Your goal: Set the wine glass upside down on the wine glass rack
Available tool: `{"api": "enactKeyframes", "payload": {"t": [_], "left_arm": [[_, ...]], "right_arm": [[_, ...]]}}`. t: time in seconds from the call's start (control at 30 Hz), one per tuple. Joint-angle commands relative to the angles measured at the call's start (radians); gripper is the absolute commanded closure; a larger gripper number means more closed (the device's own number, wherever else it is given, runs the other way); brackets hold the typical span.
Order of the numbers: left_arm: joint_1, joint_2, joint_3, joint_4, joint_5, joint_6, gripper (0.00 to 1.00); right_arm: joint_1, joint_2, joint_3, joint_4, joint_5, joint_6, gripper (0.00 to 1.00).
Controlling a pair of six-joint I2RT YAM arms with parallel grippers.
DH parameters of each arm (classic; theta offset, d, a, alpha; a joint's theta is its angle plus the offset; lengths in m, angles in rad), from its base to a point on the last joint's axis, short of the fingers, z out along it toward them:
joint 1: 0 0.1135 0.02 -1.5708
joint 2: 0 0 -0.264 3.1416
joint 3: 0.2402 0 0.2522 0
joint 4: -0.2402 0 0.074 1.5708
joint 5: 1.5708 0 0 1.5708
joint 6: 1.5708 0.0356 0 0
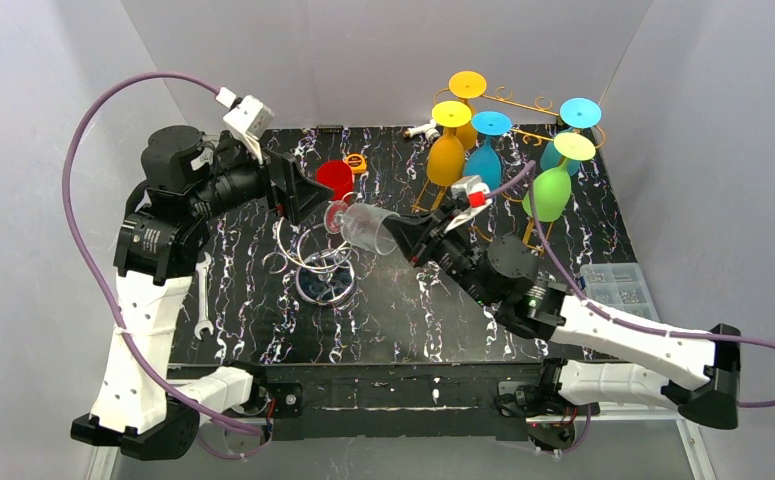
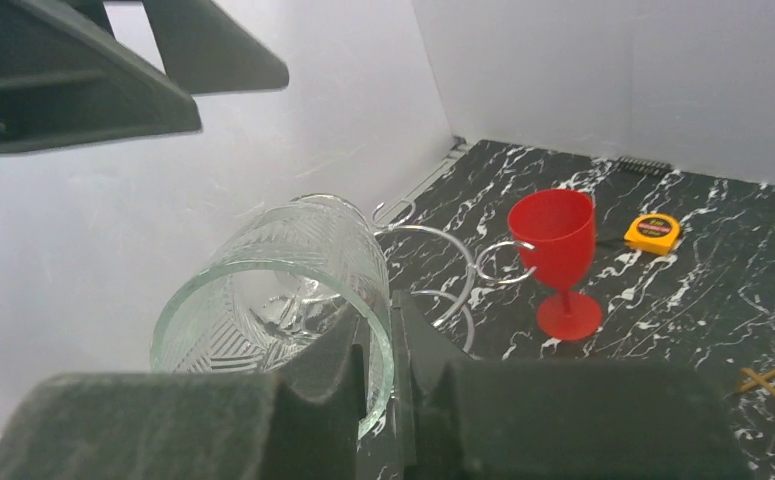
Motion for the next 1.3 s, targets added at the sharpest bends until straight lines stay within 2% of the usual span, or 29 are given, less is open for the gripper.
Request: {"api": "enactKeyframes", "payload": {"t": [0.0, 0.17, 0.3, 0.4, 0.6, 0.73, 0.97, 1.1, 1.27], "left_arm": [[0.0, 0.009, 0.049, -0.132, -0.117, 0.14, 0.02], [0.003, 0.01, 0.063, -0.217, -0.185, 0.191, 0.02], [0.007, 0.068, 0.185, -0.348, -0.165, 0.204, 0.02], [0.008, 0.078, 0.215, -0.392, -0.171, 0.224, 0.02], [0.008, 0.027, 0.154, -0.409, -0.198, 0.288, 0.02], [0.008, 0.009, 0.126, -0.419, -0.265, 0.339, 0.02], [0.009, -0.004, 0.095, -0.48, -0.325, 0.509, 0.04], [0.008, -0.002, 0.089, -0.536, -0.311, 0.596, 0.06], [0.009, -0.012, 0.023, -0.54, -0.284, 0.617, 0.07]], "right_arm": [[0.005, -0.088, 0.026, 0.05, 0.044, -0.006, 0.99], [0.005, -0.085, 0.061, -0.047, 0.02, -0.042, 0.99], [0.005, -0.112, 0.054, -0.072, 0.029, -0.081, 0.99], [0.006, -0.133, 0.044, -0.08, 0.029, -0.132, 0.99], [0.005, -0.134, 0.07, -0.096, 0.03, -0.298, 0.99], [0.005, -0.132, 0.076, -0.08, 0.049, -0.381, 0.99], [0.005, -0.141, 0.064, -0.114, 0.057, -0.405, 0.99], [0.005, -0.158, 0.055, -0.147, 0.039, -0.404, 0.99], [0.005, -0.147, 0.092, -0.204, -0.008, -0.393, 0.99]]}}
